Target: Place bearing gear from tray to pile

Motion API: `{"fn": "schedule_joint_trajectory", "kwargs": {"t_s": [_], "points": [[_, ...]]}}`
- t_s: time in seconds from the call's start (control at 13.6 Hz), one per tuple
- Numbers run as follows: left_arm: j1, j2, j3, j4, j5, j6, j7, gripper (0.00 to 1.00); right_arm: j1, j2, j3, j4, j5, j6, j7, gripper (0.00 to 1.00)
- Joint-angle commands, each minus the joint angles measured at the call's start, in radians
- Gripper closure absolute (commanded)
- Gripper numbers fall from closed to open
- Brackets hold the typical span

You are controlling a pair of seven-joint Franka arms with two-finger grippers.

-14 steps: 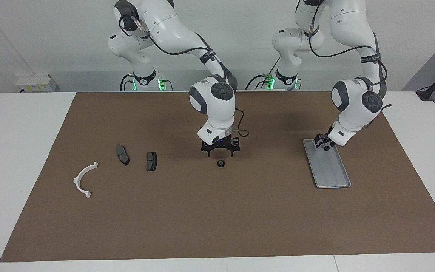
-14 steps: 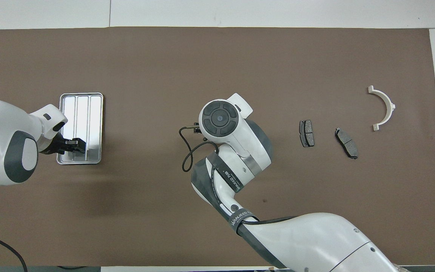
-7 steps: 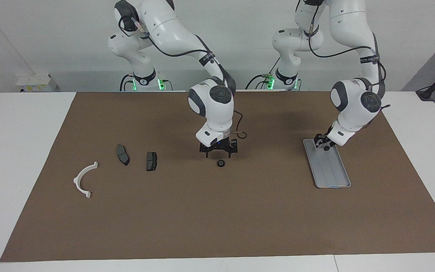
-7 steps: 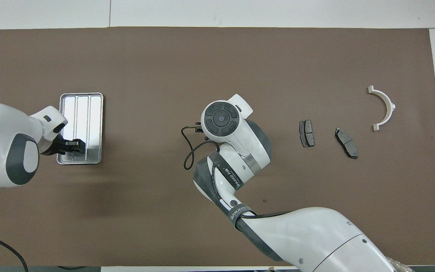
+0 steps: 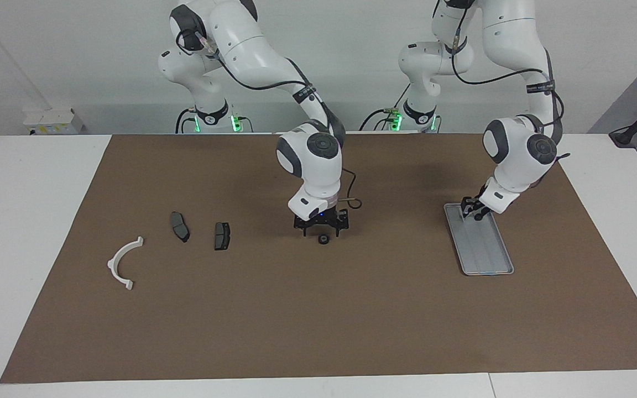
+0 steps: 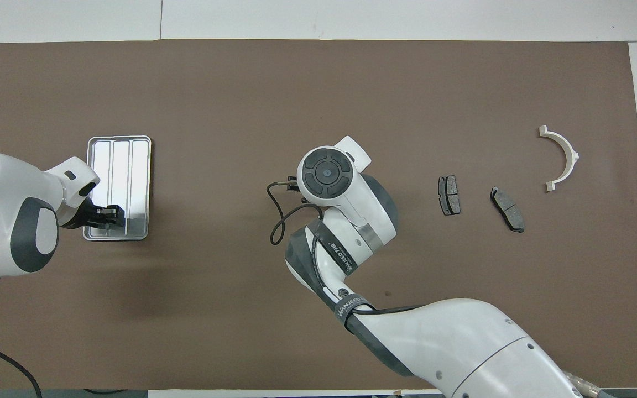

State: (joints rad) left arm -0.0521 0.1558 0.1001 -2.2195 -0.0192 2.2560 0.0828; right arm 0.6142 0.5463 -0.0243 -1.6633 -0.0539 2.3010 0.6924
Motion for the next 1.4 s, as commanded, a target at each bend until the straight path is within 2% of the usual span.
{"fn": "schedule_joint_trajectory", "kwargs": {"t_s": [0.0, 0.29, 0.52, 0.66, 1.1, 1.25, 1.32], "points": [[0.017, -0.027, -0.010, -0.034, 0.016, 0.027, 0.009, 0.47, -0.010, 0.017, 0.009, 0.004, -0.001, 0.028, -0.022, 0.00], [0.018, -0.027, -0.010, -0.034, 0.016, 0.027, 0.011, 0.65, -0.007, 0.017, 0.009, 0.004, 0.002, 0.028, -0.022, 0.00], [0.018, -0.027, -0.010, -0.034, 0.016, 0.027, 0.012, 0.94, 0.001, 0.017, 0.009, -0.003, 0.002, 0.026, -0.019, 0.00], [0.018, -0.024, -0.010, -0.025, 0.016, 0.022, 0.009, 0.98, 0.006, 0.017, 0.009, -0.012, 0.002, 0.026, -0.020, 0.00], [0.003, -0.019, -0.011, 0.062, 0.016, -0.030, -0.064, 0.99, 0.007, 0.014, 0.009, -0.029, 0.002, 0.028, -0.022, 0.02], [-0.009, -0.007, -0.017, 0.105, 0.015, -0.047, -0.136, 0.99, 0.007, 0.014, 0.009, -0.030, 0.002, 0.028, -0.019, 0.33], [-0.028, -0.006, -0.017, 0.118, 0.013, -0.056, -0.155, 0.99, 0.007, 0.012, 0.009, -0.030, 0.002, 0.026, -0.016, 0.56]]}}
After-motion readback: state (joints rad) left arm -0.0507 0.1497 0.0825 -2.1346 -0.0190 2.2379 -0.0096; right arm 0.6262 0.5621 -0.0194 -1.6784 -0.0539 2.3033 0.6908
